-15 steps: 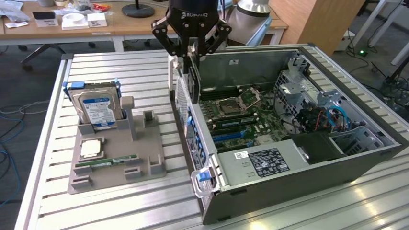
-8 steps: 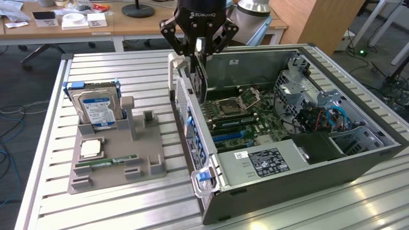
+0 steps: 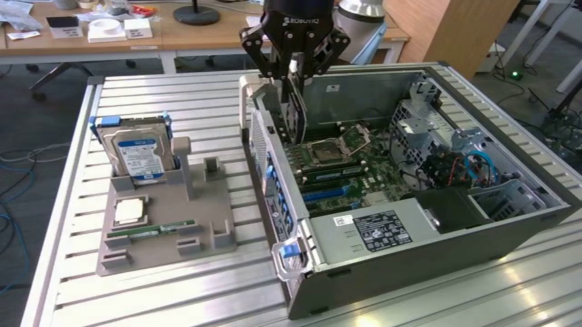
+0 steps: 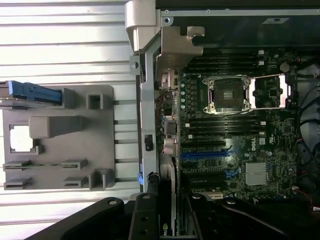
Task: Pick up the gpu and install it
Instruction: 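Pick up the gpu and move the gpu toward the slot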
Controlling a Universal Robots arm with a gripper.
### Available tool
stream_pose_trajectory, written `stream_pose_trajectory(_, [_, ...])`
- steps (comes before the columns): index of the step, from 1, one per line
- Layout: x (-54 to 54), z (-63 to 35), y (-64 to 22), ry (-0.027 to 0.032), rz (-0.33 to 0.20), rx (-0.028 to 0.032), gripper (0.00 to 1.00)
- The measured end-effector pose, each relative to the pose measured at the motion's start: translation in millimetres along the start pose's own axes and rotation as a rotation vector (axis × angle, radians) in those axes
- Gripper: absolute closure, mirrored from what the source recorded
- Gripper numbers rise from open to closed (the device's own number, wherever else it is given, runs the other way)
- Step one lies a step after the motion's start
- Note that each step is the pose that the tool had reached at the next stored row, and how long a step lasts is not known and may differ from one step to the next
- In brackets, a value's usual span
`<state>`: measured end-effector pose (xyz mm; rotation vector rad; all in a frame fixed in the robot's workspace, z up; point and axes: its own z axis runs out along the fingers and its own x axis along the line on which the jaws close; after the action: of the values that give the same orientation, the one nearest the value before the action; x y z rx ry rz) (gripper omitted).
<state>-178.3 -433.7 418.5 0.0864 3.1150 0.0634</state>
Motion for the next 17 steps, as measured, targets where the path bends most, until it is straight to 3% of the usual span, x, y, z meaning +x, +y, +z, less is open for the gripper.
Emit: stream_pose_trajectory(17, [-37.0,1.0,3.4,-0.0001,0.000,-0.0003,0.74])
